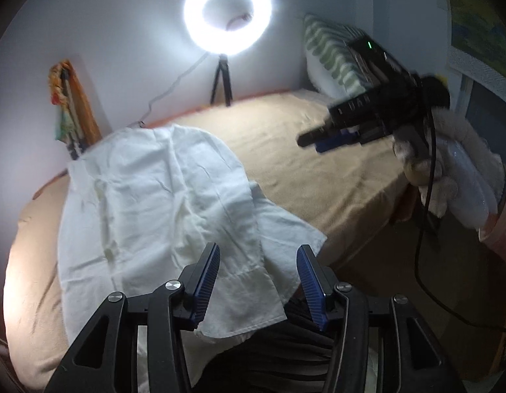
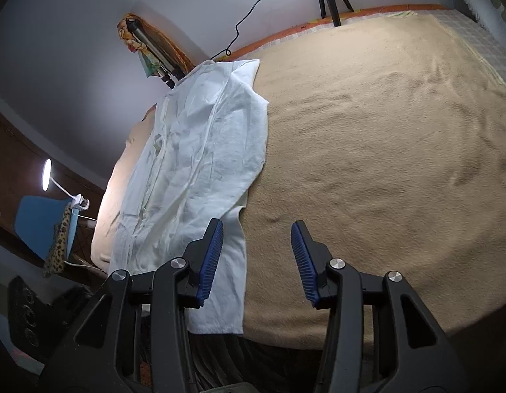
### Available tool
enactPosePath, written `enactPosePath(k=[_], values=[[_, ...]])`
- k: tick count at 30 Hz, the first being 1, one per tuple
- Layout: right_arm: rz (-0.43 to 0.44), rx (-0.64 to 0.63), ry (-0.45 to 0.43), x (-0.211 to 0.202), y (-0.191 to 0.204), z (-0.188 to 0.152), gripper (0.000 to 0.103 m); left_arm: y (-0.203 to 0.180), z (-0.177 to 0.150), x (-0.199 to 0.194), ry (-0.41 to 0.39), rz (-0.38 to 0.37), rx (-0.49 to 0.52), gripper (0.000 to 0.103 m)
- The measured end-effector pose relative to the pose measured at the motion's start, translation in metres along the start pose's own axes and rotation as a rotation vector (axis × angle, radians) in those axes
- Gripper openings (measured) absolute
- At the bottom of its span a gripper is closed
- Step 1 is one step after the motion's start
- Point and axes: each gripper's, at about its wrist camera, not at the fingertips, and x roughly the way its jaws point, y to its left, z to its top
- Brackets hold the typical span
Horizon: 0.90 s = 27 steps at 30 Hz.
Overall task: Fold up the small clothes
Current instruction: 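Grasp the shirt hem edge with the left tool and lift it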
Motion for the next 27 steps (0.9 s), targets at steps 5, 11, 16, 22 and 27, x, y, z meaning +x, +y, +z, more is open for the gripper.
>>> enactPosePath(k=[5,11,16,22,27], values=[[0.032,0.025,-0.010,-0.007,-0.010,-0.007,0.046,-0.010,0.011,0.023,0.053,-0.102,0.001,0.051],[0.030,0.061,-0.045,-0.019,-0.025,-0.010,0.046,-0.031,0.020,0.082,0.169,-0.206,-0.014,0.058],[0.032,0.094,-0.060,-0.026,-0.038,-0.011,0.046,-0.041,0.017,0.116,0.219,-0.152,0.009,0.059],[0.038,0.083,-0.051,-0.022,-0.039,-0.005,0.046,-0.039,0.008,0.122,0.209,-0.125,0.059,0.044],[0.048,0.071,-0.035,-0.010,-0.034,0.005,0.046,-0.009,0.011,0.116,0.202,-0.250,-0.107,0.002]])
